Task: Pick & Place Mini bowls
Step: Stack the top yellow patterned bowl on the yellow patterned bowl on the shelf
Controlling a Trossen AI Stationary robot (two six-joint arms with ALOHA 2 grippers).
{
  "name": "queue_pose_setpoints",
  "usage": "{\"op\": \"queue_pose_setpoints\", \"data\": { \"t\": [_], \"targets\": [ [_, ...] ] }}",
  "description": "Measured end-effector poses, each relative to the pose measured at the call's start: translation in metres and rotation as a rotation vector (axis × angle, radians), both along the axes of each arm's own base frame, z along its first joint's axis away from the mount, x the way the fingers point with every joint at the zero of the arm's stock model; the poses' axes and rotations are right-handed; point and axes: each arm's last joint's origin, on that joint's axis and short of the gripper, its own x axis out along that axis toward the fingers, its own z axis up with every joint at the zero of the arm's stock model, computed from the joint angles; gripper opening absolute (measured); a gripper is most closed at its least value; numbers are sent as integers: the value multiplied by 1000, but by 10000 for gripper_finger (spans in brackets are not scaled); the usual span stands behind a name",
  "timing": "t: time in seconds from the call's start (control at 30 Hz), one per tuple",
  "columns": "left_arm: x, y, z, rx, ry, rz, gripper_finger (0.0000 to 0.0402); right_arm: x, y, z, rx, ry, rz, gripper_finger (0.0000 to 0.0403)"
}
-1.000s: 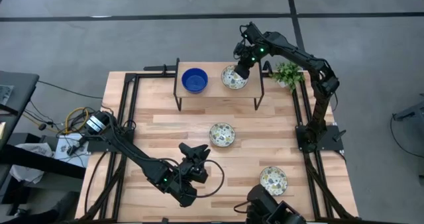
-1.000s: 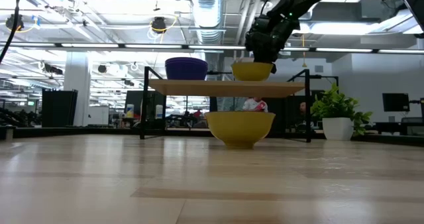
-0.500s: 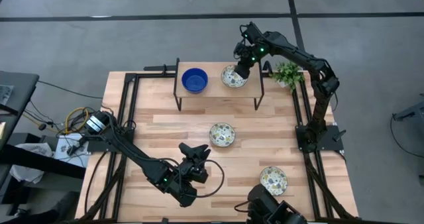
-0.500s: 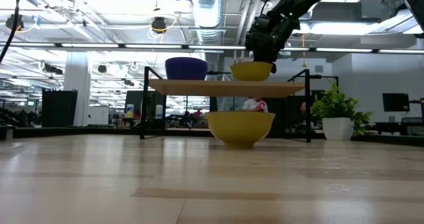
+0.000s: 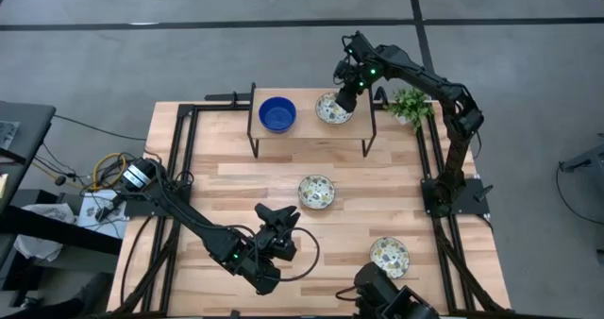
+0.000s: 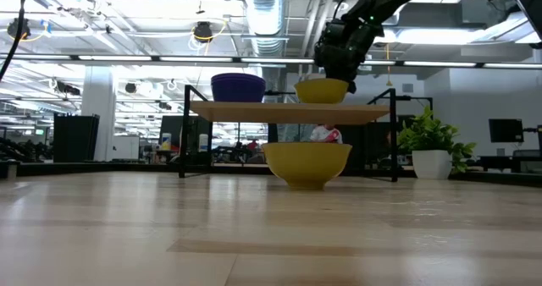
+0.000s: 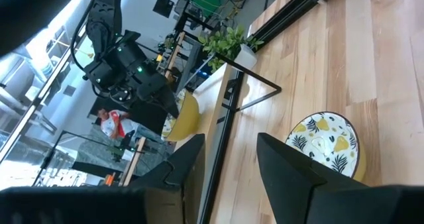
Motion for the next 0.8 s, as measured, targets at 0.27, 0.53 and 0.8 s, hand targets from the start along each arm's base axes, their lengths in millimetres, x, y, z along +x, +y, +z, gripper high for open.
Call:
{"op": "queue_pose_setpoints", "data": {
  "t": [0.27, 0.53, 0.8],
  "targets": [
    [0, 0, 0, -3, -4, 0, 136, -2, 2, 11, 0, 14, 13, 168],
    [0, 0, 1, -7, -9, 0, 136, -8, 0, 44, -60, -1, -5, 171],
    [0, 0, 1, -25, -26, 1, 137, -23, 8, 75, -34, 30, 1, 164]
  ]
}}
